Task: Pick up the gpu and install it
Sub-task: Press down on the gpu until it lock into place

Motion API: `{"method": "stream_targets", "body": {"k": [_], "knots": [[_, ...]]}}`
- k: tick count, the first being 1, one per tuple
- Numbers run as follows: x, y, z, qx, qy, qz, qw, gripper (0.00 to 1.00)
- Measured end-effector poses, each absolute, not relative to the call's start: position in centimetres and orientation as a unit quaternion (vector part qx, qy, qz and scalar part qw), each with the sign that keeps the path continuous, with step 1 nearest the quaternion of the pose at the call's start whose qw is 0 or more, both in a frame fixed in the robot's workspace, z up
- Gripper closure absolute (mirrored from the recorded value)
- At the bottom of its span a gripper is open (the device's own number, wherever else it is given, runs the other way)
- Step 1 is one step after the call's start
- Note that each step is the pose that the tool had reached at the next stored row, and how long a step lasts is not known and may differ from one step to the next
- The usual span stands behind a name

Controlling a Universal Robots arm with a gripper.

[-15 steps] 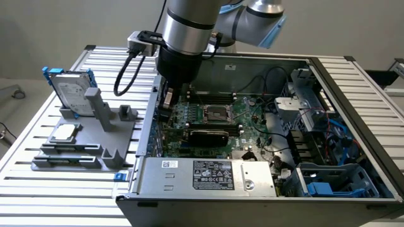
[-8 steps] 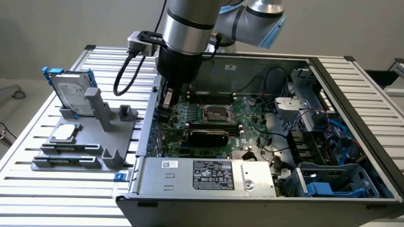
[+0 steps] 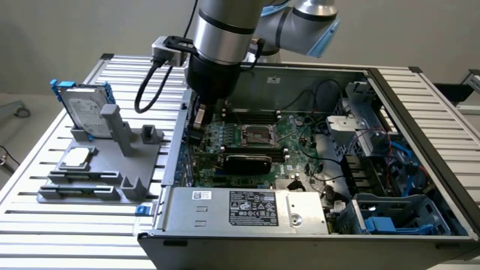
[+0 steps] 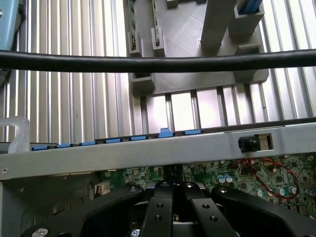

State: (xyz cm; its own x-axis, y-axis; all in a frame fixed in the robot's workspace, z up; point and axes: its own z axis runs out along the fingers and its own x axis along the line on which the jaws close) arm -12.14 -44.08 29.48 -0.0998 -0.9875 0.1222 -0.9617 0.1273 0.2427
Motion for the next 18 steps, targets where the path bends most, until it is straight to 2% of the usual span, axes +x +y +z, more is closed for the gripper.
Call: {"method": "stream_targets", "body": {"k": [18], "knots": [[-10.4, -44.1, 29.8, 0.659, -0.740, -0.050, 0.127, 0.89]]}}
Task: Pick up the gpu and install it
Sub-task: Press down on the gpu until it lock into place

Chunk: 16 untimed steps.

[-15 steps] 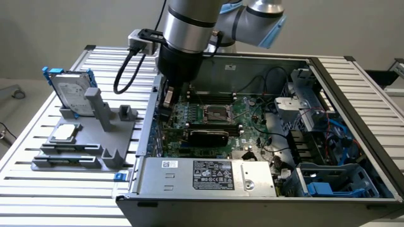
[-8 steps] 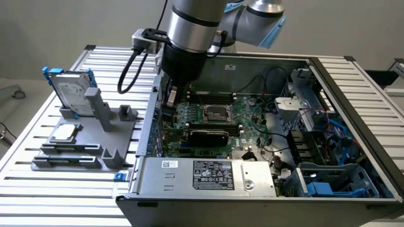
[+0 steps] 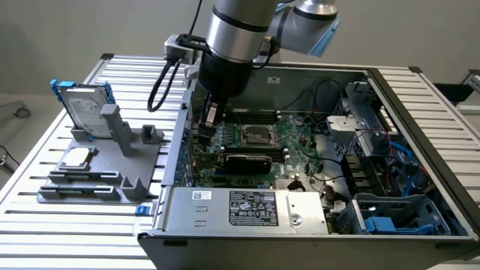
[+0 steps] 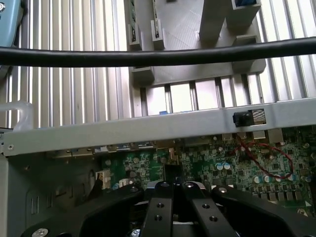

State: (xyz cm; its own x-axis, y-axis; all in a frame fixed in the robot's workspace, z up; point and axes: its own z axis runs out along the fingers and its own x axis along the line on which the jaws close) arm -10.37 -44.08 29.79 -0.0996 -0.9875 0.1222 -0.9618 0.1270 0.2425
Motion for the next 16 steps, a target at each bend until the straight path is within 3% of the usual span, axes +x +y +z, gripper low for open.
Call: {"method": "stream_targets", "body": {"k": [16], "knots": [[-6.8, -44.1, 29.8, 0.659, -0.740, -0.051, 0.127, 0.89]]}}
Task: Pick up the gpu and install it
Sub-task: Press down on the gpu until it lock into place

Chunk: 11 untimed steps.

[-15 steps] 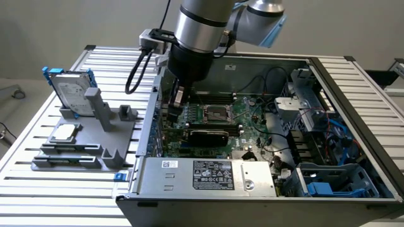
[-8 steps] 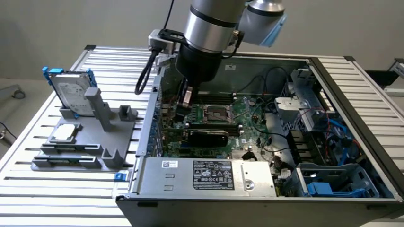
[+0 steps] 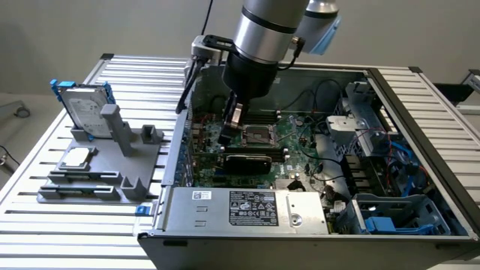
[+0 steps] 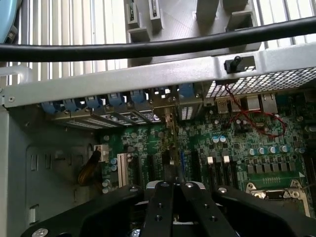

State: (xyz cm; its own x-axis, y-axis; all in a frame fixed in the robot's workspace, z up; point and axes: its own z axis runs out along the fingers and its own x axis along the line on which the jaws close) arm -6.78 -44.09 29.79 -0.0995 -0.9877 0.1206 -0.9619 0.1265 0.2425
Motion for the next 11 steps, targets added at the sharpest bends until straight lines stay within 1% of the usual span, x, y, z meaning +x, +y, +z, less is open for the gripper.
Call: {"method": "stream_targets", "body": {"k": [11], "knots": [[-6.67, -44.10, 30.00, 0.659, -0.739, -0.051, 0.126, 0.89]]}}
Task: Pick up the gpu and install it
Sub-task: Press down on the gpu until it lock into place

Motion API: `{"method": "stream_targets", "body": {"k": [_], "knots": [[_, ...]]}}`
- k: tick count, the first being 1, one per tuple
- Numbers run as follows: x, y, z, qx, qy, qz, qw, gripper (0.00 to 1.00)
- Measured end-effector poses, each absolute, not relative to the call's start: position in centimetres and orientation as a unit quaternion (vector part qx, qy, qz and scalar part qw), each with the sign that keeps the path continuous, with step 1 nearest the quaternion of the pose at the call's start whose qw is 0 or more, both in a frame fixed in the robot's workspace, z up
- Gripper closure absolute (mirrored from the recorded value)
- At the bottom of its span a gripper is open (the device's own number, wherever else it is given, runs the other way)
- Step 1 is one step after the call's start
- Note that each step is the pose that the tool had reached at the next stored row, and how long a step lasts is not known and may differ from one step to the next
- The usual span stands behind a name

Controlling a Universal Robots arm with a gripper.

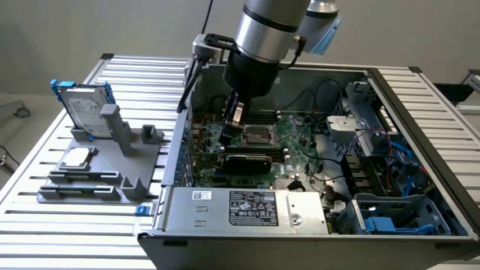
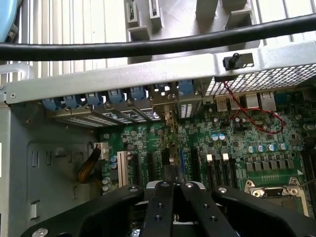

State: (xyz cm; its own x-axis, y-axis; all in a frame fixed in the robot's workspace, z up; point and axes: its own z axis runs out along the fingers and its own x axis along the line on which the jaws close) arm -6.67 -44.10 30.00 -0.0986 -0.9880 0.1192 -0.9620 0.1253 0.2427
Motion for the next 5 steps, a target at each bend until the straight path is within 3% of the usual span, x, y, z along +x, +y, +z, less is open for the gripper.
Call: {"method": "stream_targets", "body": {"k": [5], "knots": [[-6.67, -44.10, 30.10, 0.660, -0.739, -0.051, 0.126, 0.89]]}}
